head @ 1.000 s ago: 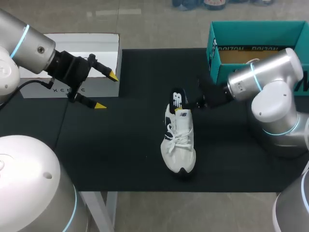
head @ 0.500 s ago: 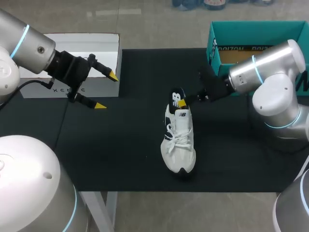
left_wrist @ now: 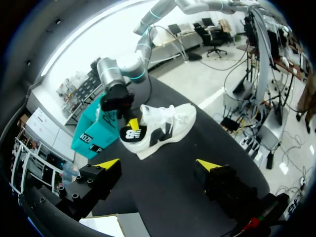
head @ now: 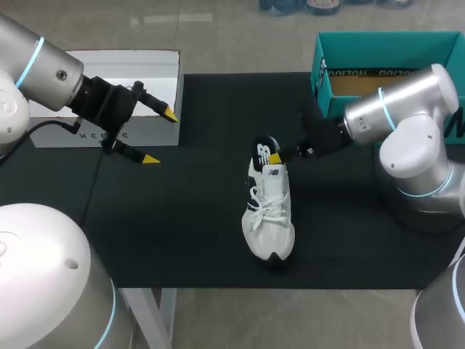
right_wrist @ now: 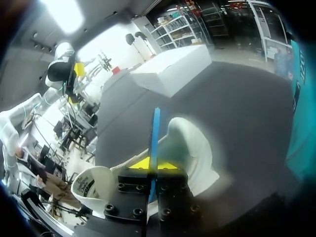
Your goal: Take the shoe out of the shoebox, open the shoe tongue, remove and reinsert the insole, then place the shoe into the shoebox
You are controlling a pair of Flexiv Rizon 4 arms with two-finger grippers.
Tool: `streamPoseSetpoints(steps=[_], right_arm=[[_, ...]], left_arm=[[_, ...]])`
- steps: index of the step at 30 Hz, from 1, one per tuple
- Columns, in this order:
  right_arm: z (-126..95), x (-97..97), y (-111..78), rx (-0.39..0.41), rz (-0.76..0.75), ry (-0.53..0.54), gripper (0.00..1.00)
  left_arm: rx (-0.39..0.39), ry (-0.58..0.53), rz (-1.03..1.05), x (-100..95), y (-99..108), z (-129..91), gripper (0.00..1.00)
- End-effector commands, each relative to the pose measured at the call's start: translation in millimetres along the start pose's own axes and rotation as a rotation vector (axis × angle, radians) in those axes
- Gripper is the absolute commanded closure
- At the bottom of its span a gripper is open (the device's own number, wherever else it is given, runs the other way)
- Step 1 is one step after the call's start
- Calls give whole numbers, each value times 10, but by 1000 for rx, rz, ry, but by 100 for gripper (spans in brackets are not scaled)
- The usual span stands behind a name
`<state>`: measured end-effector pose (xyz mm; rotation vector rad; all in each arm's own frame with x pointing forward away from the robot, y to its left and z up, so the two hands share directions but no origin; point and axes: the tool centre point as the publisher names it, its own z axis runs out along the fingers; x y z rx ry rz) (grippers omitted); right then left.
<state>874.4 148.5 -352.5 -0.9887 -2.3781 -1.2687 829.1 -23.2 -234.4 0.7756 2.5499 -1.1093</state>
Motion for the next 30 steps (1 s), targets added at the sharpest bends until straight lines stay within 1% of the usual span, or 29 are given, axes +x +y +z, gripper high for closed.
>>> streamPoseSetpoints(steps=[1,5,9,13,15,16,17,18,20,21,22,24,26,27,29,30], right_arm=[[28,66,-143,-7,18,2,100],[76,135,-271,3,42,17,100],[128,155,-357,7,60,27,100],[166,164,-366,20,63,29,100],[152,162,-319,18,60,19,100],[137,163,-292,15,56,13,85],[121,161,-260,14,50,8,63],[108,151,-227,10,45,4,51],[72,140,-157,6,31,-5,13],[55,130,-120,3,25,-8,6],[45,113,-88,1,20,-11,5],[16,99,-32,-1,12,-19,6],[7,75,6,-1,4,-26,3],[7,64,17,-1,3,-27,3],[9,51,33,3,-5,-32,8],[9,44,42,4,-6,-33,16]], left_arm=[[-3,3,1,0,-2,0,0],[-3,3,1,0,-2,0,0],[-3,3,1,0,-2,0,0],[-3,3,1,0,-2,0,0],[-3,3,1,0,-2,0,0],[-3,3,1,0,-2,0,0],[-3,3,1,0,-2,0,0],[-3,3,1,0,-2,0,0],[-3,3,1,0,-2,0,0],[-3,3,1,0,-2,0,0],[-3,3,1,0,-2,0,0],[-3,3,1,0,-2,0,0],[-3,3,1,0,-2,0,0],[-3,3,1,0,-2,0,0],[-3,3,1,0,-2,0,0],[-3,3,1,0,-2,0,0]])
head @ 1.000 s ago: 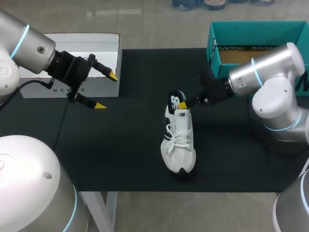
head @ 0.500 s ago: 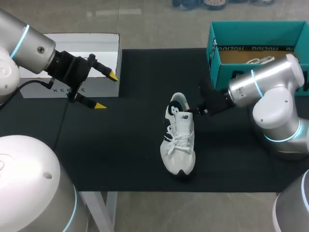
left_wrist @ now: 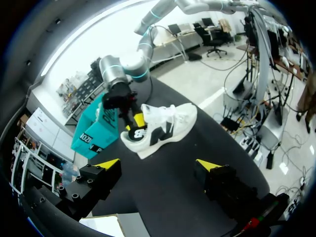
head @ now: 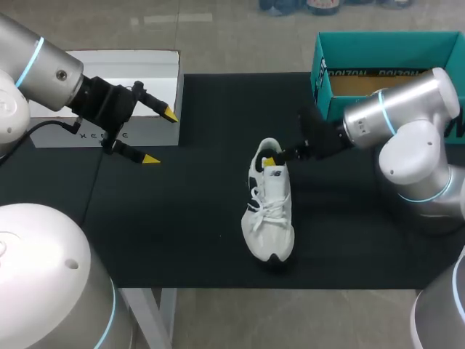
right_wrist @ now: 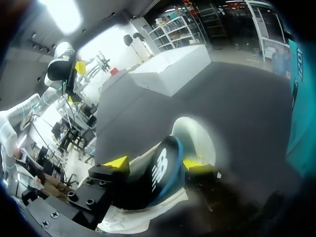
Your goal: Take the shoe out of the shoebox, open the shoe tongue, remove and reinsert the insole, then place the shoe into the shoebox
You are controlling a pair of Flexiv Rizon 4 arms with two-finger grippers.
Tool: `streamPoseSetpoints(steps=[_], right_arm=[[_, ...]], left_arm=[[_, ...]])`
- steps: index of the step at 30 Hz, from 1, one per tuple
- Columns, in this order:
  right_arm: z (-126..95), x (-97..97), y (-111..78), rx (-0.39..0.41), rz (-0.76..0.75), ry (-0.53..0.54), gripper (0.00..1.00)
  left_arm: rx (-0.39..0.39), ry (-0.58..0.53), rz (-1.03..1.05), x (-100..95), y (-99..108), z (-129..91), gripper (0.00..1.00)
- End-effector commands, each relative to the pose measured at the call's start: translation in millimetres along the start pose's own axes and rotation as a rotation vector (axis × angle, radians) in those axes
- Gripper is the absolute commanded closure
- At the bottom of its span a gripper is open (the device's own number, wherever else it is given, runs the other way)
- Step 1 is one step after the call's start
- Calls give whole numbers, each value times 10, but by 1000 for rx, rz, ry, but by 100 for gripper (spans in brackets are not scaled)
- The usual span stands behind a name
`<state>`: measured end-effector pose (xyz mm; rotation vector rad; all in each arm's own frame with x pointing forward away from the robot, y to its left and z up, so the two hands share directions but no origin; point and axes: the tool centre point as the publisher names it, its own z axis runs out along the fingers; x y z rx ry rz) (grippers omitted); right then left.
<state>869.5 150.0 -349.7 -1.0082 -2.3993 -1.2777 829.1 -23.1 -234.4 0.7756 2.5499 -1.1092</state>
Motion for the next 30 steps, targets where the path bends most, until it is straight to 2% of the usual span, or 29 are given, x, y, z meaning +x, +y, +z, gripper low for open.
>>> streamPoseSetpoints(steps=[1,2,3,4,5,18,28,29,30], right_arm=[[16,-20,60,13,-2,-7,24],[15,-28,66,13,-4,-7,51],[16,-35,69,14,-5,-8,62],[18,-43,70,14,-7,-9,89],[21,-48,69,15,-8,-10,100],[44,18,-93,21,12,1,100],[164,84,-208,53,28,18,100],[167,89,-199,53,28,17,95],[163,93,-182,52,30,11,56]], left_arm=[[-3,3,1,0,-2,0,0],[-3,3,1,0,-2,0,0],[-3,3,1,0,-2,0,0],[-3,3,1,0,-2,0,0],[-3,3,1,0,-2,0,0],[-3,3,1,0,-2,0,0],[-3,3,1,0,-2,0,0],[-3,3,1,0,-2,0,0],[-3,3,1,0,-2,0,0]])
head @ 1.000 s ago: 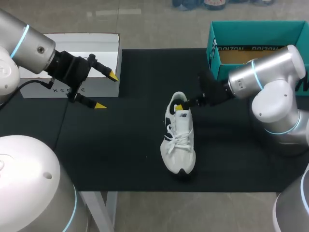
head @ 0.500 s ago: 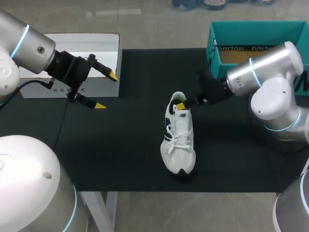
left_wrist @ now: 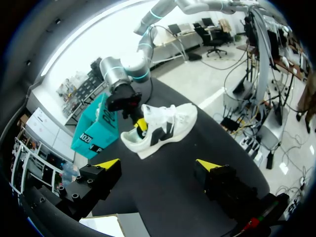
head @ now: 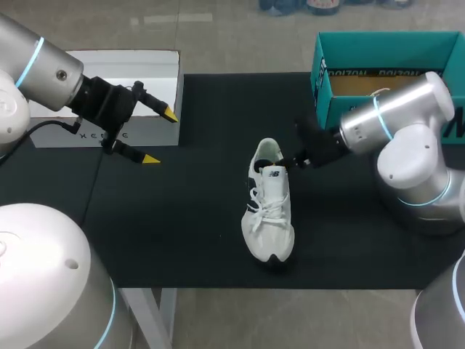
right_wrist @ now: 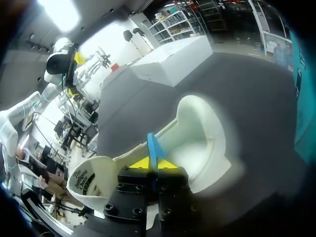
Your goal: Take the shoe out of the shoebox, open the shoe tongue, remove and reinsert the insole, then place the shoe into the shoebox
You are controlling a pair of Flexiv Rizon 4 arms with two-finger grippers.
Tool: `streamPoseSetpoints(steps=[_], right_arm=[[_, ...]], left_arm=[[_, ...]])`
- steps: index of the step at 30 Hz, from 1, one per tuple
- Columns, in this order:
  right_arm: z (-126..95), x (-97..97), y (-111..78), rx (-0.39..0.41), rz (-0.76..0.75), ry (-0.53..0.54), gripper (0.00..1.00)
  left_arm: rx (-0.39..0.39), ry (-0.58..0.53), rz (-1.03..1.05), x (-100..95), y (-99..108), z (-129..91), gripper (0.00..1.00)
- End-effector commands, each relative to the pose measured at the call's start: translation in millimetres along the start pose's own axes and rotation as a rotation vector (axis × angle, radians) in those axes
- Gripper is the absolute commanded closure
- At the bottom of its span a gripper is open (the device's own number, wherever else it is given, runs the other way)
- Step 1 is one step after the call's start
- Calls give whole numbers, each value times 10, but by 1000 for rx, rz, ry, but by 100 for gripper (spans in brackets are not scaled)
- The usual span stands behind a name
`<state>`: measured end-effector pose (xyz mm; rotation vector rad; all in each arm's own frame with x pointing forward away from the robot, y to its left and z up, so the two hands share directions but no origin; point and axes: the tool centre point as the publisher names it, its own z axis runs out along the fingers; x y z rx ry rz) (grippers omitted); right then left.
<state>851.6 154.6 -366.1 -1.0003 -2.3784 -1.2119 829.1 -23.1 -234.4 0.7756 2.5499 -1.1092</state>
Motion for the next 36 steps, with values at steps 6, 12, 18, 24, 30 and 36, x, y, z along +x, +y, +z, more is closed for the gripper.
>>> streamPoseSetpoints(steps=[6,12,18,24,30,36], right_arm=[[-39,21,157,-2,-14,-53,0],[-109,-10,243,-1,-30,-80,0],[-230,-80,368,-22,-45,-130,0],[-433,-156,461,-46,-50,-182,0],[-535,-20,493,18,48,-316,0],[-511,209,605,158,117,-505,0]], left_arm=[[-3,3,1,0,-2,0,0],[-3,3,1,0,-2,0,0],[-3,3,1,0,-2,0,0],[-3,3,1,0,-2,0,0],[-3,3,1,0,-2,0,0],[-3,3,1,0,-2,0,0]])
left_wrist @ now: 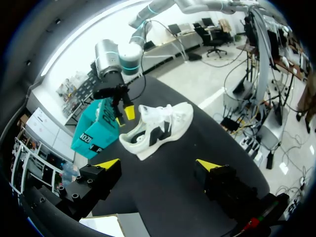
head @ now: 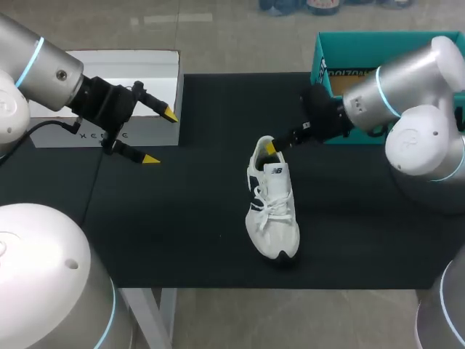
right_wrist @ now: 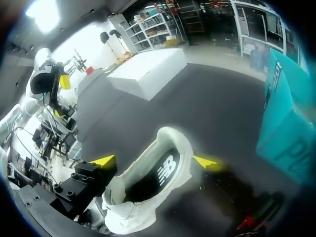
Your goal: Take the shoe out of the shoebox, open the shoe tongue, remove and reinsert the insole, then place the shoe into the shoebox
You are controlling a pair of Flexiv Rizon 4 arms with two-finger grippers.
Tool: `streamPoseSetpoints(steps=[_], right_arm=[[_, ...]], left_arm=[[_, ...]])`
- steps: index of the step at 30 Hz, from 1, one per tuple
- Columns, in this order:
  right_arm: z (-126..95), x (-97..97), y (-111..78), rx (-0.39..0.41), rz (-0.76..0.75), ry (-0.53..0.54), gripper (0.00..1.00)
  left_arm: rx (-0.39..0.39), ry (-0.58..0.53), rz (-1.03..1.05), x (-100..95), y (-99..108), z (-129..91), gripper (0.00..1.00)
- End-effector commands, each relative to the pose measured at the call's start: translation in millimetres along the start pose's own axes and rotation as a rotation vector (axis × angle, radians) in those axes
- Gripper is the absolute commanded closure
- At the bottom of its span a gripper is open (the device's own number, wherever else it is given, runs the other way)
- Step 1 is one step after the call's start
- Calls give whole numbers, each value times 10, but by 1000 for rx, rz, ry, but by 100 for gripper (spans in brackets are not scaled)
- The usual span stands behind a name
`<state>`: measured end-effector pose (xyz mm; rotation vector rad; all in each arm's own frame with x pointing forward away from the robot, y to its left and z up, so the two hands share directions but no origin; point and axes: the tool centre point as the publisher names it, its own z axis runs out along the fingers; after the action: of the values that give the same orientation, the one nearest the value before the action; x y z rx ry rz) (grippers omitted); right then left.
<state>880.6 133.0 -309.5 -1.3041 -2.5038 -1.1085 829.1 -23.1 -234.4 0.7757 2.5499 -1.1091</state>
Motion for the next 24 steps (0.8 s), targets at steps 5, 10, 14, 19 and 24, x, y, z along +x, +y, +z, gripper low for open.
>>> streamPoseSetpoints(steps=[5,10,14,19,24], right_arm=[[-49,353,158,212,-16,-345,0],[-26,367,58,252,40,-380,0],[-56,375,-25,271,61,-395,0],[-75,343,-95,272,95,-395,100],[-30,345,-139,292,133,-414,100]], left_arm=[[-3,3,0,0,-2,0,0],[-3,3,0,0,-2,0,0],[-3,3,0,0,-2,0,0],[-3,3,0,0,-2,0,0],[-3,3,0,0,-2,0,0]])
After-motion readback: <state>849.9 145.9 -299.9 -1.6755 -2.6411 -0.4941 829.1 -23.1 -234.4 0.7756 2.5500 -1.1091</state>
